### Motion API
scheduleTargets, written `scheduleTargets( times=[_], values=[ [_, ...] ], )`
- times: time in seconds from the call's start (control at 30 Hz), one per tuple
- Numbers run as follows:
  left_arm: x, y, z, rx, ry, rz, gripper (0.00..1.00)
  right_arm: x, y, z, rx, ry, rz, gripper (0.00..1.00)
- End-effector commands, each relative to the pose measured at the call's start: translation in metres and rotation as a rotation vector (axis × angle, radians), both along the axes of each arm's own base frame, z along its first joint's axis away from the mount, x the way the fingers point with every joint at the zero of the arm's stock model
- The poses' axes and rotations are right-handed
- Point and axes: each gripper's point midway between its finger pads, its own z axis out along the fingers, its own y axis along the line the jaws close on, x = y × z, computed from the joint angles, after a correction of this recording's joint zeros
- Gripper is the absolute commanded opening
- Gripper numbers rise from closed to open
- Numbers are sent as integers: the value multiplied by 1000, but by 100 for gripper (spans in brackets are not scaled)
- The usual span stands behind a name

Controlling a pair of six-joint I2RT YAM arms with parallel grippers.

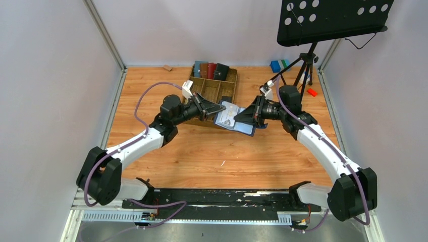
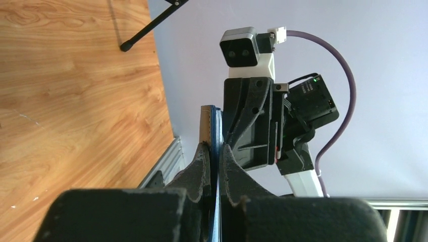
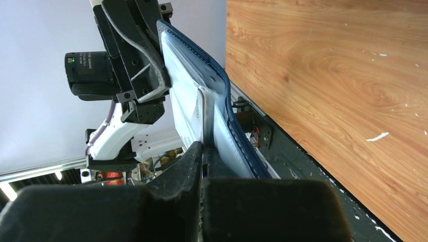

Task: Take the credit cards out of the card holder
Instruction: Remove the credit card from the card holder.

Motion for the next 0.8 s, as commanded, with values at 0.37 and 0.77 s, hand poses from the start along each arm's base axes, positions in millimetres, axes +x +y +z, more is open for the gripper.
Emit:
scheduleTargets(
  times=[0.37,0.77],
  values=[
    [-62,-41,-24,-122,68,-368,7,11,10,5,-25,-143,38,0],
    [-52,-23,-18,-165,46,-311,32,-11,-14,-40,-117,3,21,0]
  ],
)
